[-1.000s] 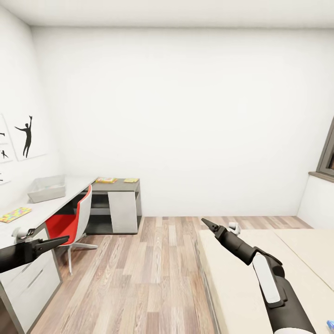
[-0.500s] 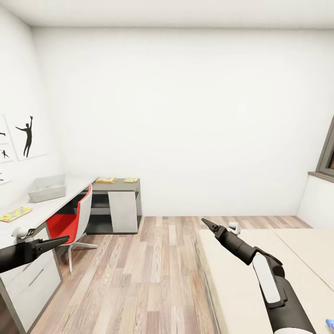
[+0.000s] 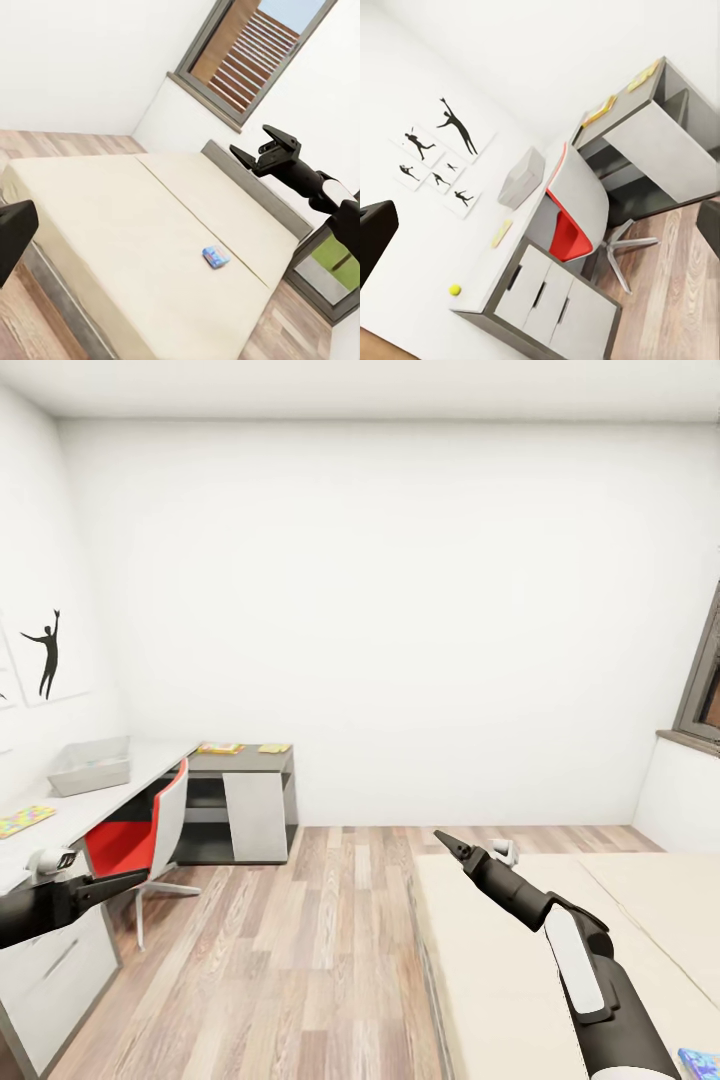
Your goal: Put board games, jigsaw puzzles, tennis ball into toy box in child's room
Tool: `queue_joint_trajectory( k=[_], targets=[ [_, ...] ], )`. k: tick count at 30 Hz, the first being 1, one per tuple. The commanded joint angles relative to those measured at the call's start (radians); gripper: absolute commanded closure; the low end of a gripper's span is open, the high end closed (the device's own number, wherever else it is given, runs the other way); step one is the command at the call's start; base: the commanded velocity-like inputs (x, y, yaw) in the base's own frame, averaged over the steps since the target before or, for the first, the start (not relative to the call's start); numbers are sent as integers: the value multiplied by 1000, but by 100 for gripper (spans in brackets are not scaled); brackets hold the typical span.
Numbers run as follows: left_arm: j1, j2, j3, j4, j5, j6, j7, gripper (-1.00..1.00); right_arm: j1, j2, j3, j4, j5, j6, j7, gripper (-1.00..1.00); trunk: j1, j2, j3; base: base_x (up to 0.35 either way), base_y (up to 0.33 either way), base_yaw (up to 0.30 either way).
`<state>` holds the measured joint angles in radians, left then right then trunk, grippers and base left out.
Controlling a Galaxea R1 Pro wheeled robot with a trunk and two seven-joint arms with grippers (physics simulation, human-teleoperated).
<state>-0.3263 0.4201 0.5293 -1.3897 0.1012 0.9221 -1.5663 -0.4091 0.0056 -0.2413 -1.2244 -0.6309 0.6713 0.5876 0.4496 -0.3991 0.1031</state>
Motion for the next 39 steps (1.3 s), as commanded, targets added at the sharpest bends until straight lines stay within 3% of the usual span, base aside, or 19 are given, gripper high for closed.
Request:
queue_joint_trajectory(
  k=[1, 39],
  targets=[
    [0, 0, 0, 0, -2, 11, -5, -100, 0, 1, -2, 0, -4, 7, 1, -100, 0, -1, -1, 0, -290, 0],
    [-1, 0, -2, 0, -2, 11, -5, -100, 0, 1, -1, 0, -4, 7, 3, -100, 0, -1, -1, 0, -296, 0]
  ],
)
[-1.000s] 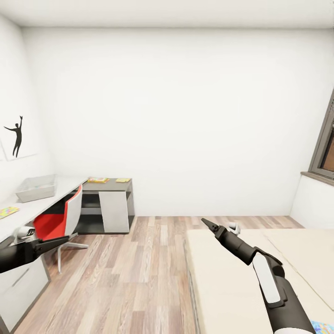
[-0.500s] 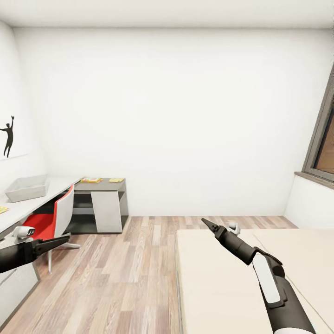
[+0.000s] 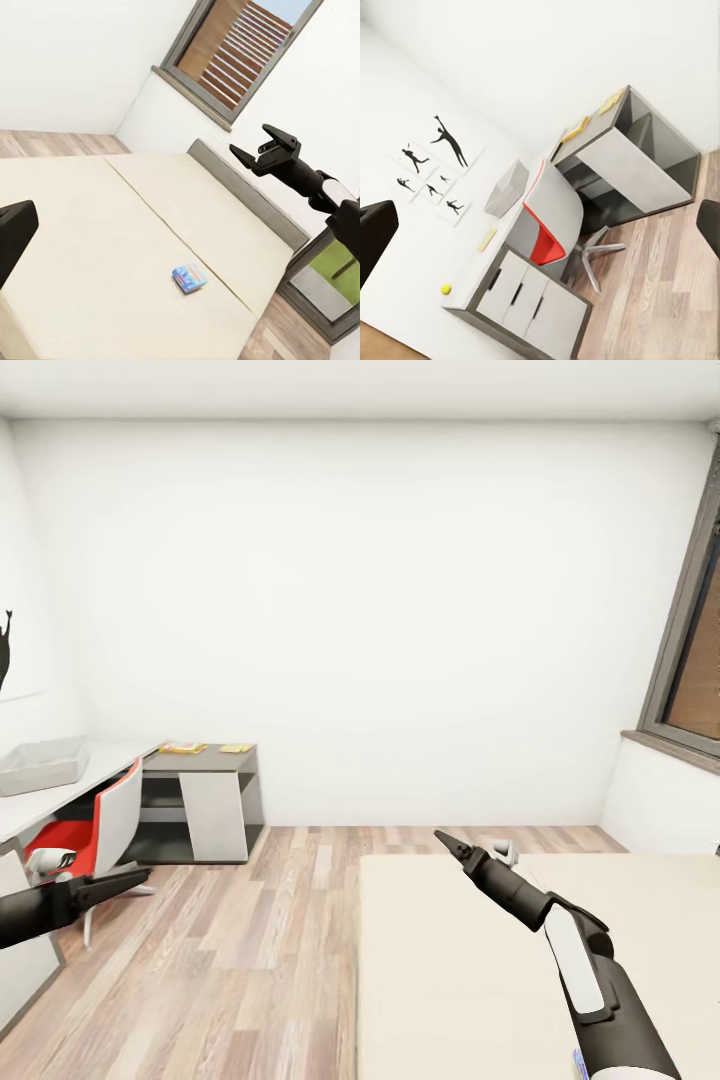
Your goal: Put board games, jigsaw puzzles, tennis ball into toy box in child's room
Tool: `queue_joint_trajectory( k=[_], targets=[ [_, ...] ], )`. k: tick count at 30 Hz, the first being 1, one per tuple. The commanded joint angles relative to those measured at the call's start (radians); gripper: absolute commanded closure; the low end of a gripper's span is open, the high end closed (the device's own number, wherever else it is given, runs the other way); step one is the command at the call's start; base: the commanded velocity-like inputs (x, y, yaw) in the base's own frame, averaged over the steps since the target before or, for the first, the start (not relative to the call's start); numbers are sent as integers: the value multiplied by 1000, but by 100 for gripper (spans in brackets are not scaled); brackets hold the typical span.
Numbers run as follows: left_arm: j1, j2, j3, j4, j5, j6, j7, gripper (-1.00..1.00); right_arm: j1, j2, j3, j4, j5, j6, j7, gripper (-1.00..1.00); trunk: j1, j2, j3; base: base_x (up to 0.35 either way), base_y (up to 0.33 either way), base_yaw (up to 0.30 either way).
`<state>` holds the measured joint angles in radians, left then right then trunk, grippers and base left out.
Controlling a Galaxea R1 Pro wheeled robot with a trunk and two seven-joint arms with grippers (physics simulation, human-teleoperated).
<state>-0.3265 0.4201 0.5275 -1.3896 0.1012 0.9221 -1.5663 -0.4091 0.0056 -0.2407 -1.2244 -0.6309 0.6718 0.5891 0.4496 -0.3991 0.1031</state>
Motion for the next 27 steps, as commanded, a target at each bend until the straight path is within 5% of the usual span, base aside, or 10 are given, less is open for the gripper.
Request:
queue_joint_trajectory(
  k=[1, 27],
  targets=[
    [0, 0, 0, 0, -2, 11, -5, -100, 0, 1, -2, 0, -4, 7, 1, -100, 0, -1, -1, 0, -297, 0],
    [0, 0, 0, 0, -2, 11, -5, -100, 0, 1, -2, 0, -4, 6, 1, -100, 0, -1, -1, 0, -297, 0]
  ],
)
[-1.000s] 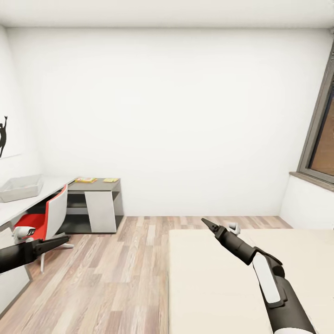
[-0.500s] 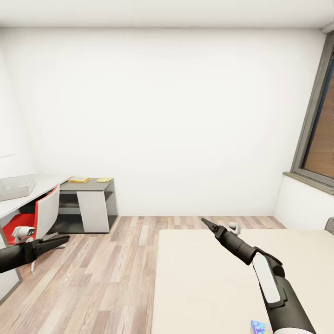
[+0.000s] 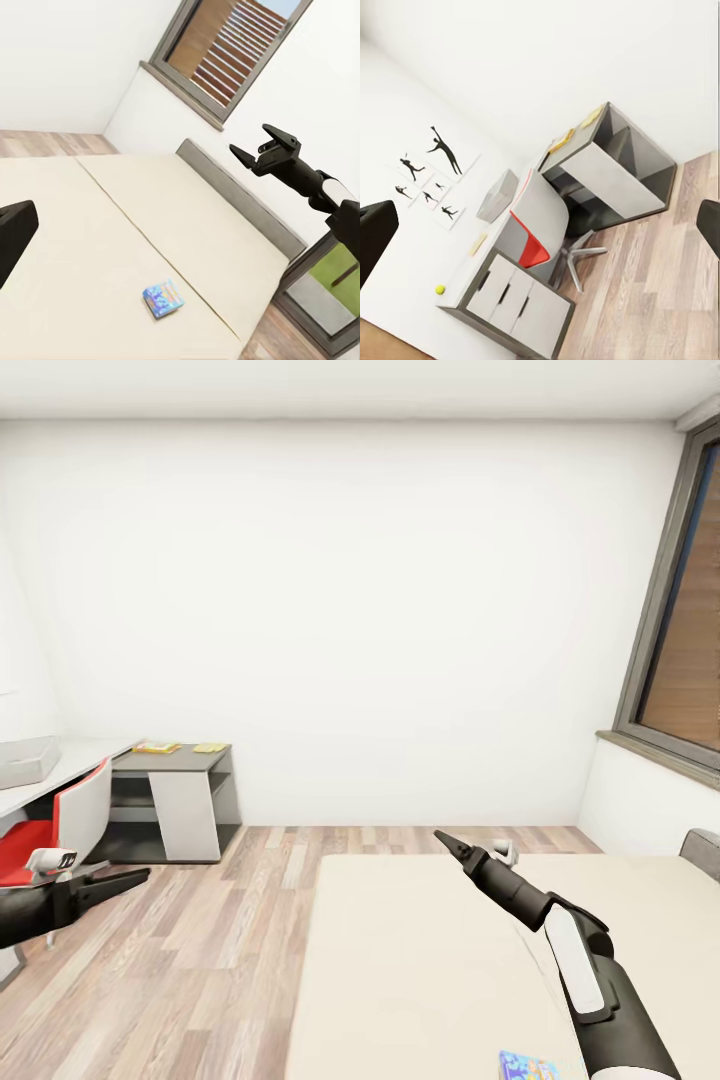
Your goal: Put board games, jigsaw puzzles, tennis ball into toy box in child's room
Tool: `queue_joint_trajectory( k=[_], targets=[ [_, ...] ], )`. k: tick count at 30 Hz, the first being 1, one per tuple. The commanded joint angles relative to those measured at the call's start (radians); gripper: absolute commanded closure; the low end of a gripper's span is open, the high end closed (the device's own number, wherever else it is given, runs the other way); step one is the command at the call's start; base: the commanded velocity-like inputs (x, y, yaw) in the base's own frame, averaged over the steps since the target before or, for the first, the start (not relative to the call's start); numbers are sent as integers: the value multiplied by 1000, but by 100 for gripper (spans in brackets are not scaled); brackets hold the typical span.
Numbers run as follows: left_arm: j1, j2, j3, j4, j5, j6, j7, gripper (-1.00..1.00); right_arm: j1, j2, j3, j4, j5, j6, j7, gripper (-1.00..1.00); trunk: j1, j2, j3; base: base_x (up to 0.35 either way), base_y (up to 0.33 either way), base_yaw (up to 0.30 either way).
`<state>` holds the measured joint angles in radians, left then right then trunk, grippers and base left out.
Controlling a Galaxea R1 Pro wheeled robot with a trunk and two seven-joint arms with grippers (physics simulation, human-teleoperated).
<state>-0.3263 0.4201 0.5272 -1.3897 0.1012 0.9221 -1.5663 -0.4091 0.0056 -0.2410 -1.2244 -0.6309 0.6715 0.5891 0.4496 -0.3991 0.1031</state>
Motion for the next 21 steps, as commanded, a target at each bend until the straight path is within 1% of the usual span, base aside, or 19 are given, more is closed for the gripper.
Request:
queue_joint_trajectory(
  k=[1, 21],
  targets=[
    [0, 0, 0, 0, -2, 11, -5, -100, 0, 1, -2, 0, -4, 7, 1, -100, 0, -1, -1, 0, -297, 0],
    [0, 0, -1, 0, -2, 11, -5, -100, 0, -1, -3, 0, -4, 7, 1, -100, 0, -1, -1, 0, -297, 0]
  ],
)
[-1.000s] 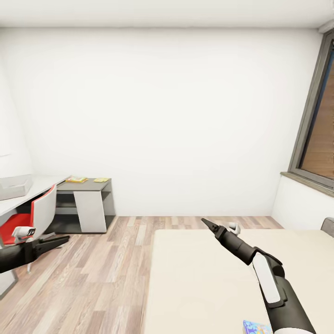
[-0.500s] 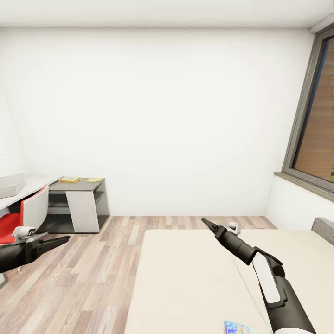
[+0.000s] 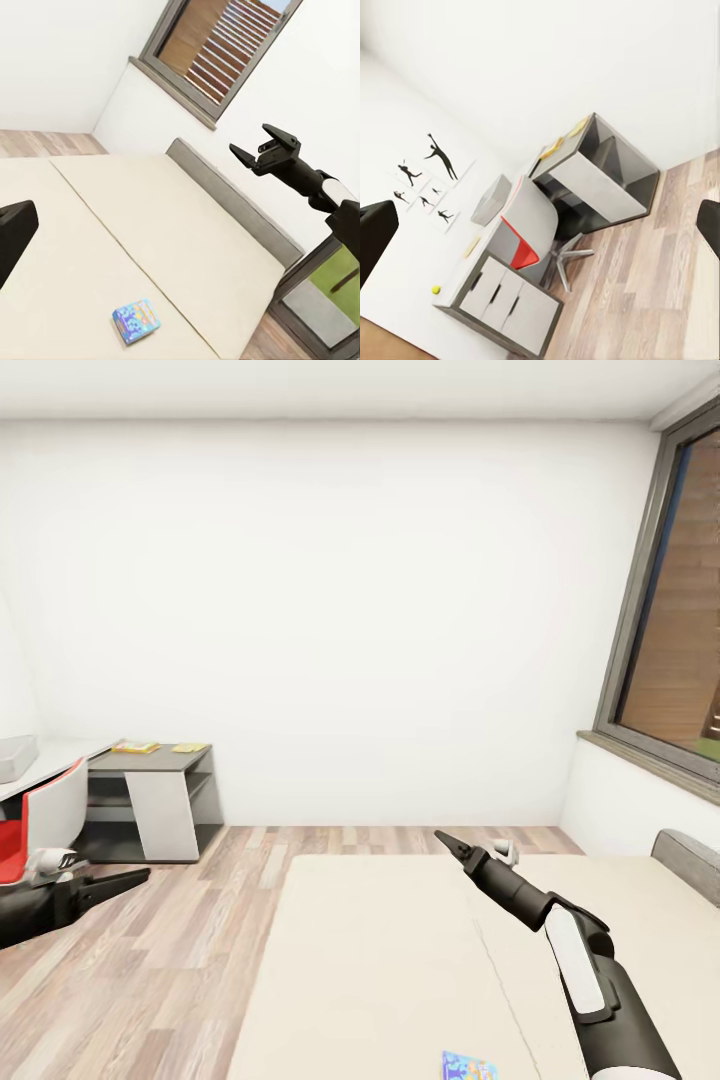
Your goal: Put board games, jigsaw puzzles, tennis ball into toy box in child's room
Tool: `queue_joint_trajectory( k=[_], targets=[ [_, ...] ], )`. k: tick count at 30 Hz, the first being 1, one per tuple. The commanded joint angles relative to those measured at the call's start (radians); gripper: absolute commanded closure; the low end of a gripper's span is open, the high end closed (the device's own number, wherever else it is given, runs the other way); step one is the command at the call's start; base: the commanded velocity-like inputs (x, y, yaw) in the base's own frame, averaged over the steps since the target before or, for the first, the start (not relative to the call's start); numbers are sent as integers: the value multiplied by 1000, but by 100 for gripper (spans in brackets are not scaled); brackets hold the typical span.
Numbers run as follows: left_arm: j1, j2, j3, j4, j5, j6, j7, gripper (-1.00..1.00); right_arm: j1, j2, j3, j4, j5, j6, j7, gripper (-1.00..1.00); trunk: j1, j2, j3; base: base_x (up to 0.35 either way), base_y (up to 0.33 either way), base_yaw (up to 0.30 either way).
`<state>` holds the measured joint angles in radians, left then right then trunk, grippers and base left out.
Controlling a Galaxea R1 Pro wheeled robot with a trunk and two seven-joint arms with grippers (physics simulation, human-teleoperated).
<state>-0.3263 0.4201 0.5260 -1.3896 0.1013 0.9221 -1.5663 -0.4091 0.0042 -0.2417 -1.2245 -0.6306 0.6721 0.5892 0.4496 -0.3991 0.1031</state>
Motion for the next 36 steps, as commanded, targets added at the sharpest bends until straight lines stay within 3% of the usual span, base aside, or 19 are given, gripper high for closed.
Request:
queue_joint_trajectory(
  k=[1, 26, 36],
  targets=[
    [0, 0, 0, 0, -2, 11, -5, -100, 0, 0, -2, 0, -4, 6, 1, -100, 0, -1, -1, 0, -297, 0],
    [0, 0, 0, 0, -2, 11, -5, -100, 0, 0, -2, 0, -4, 7, 7, -100, 0, -1, -1, 0, -296, 0],
    [0, 0, 2, 0, -2, 11, -5, -100, 0, 0, -3, 1, -5, 11, -2, -100, 0, -1, -7, 0, -88, 0]
  ],
)
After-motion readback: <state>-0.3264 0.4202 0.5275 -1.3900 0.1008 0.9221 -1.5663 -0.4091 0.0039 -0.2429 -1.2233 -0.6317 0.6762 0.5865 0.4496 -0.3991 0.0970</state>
